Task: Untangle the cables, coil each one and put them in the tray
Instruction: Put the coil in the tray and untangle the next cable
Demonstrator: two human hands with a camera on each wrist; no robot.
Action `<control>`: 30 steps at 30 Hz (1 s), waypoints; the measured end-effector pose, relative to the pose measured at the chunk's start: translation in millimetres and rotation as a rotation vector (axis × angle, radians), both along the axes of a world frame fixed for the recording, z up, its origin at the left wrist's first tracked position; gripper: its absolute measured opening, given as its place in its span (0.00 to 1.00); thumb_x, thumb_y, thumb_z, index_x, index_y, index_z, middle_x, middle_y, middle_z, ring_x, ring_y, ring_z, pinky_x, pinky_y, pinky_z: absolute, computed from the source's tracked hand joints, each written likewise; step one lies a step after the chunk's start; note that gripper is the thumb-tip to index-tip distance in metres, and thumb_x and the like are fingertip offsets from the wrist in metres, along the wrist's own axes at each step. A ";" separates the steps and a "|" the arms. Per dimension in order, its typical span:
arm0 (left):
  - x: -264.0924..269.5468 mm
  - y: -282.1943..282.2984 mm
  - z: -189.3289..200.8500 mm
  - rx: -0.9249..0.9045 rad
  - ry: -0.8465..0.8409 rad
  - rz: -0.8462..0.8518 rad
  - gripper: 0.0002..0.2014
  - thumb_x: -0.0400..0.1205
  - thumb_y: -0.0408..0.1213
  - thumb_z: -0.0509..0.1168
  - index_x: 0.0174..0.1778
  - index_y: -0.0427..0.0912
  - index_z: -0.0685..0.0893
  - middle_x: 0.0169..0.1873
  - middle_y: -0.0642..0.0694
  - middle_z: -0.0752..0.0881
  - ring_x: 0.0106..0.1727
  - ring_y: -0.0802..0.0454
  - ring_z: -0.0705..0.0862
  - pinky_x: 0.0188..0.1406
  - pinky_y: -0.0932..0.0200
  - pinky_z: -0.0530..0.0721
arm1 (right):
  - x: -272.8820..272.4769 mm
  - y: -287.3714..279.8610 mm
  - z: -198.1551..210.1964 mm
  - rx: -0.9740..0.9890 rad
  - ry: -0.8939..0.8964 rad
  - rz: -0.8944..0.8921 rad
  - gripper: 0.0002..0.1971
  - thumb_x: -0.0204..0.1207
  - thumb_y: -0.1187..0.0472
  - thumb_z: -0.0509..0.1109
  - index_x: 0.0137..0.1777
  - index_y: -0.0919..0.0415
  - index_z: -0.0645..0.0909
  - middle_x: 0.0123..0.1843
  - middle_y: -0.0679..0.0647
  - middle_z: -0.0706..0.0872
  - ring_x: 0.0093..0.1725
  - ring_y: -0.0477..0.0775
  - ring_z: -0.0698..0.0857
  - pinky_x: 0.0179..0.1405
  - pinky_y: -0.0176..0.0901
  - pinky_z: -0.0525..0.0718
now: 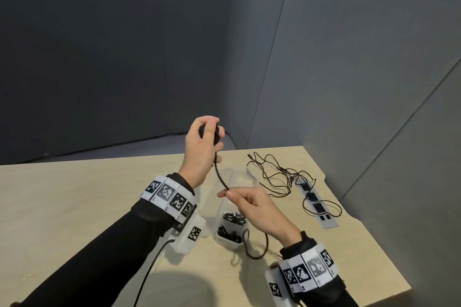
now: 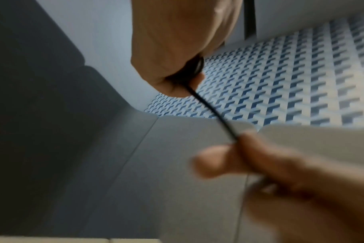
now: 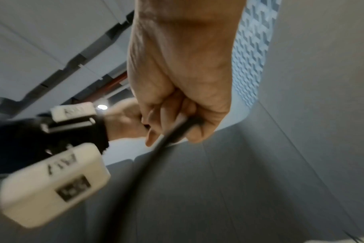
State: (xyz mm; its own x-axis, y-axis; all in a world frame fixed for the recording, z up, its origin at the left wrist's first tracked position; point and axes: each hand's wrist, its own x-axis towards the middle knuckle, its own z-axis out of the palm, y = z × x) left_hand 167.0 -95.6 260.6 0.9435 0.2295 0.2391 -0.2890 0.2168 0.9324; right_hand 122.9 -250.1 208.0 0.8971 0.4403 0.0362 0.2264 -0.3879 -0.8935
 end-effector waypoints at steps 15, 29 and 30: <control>-18.1 8.7 -23.7 0.864 -0.209 -0.390 0.08 0.75 0.46 0.72 0.42 0.49 0.81 0.31 0.58 0.84 0.32 0.61 0.80 0.35 0.67 0.76 | 28.0 -15.1 59.5 0.014 -0.279 -0.218 0.14 0.64 0.41 0.77 0.37 0.52 0.85 0.27 0.49 0.86 0.28 0.51 0.82 0.36 0.52 0.83; -18.2 3.8 -6.2 -0.115 0.020 -0.266 0.13 0.86 0.38 0.56 0.60 0.36 0.80 0.55 0.41 0.89 0.55 0.40 0.88 0.51 0.47 0.88 | 25.0 -26.2 25.8 0.413 0.078 -0.427 0.15 0.78 0.51 0.68 0.34 0.58 0.83 0.19 0.45 0.63 0.21 0.44 0.58 0.19 0.32 0.58; -16.4 4.6 -3.8 -0.161 0.006 -0.246 0.13 0.86 0.38 0.55 0.59 0.37 0.80 0.54 0.41 0.89 0.55 0.40 0.88 0.53 0.47 0.88 | 21.7 -25.5 21.3 0.385 0.079 -0.393 0.13 0.79 0.53 0.68 0.37 0.58 0.85 0.19 0.43 0.64 0.20 0.44 0.59 0.18 0.32 0.59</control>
State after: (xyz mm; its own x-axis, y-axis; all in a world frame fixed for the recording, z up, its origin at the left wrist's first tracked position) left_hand 150.7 -91.0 256.8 0.9767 0.0279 0.2126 -0.2041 0.4248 0.8820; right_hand 144.6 -275.6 229.4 0.9977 0.0400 0.0541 0.0569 -0.0718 -0.9958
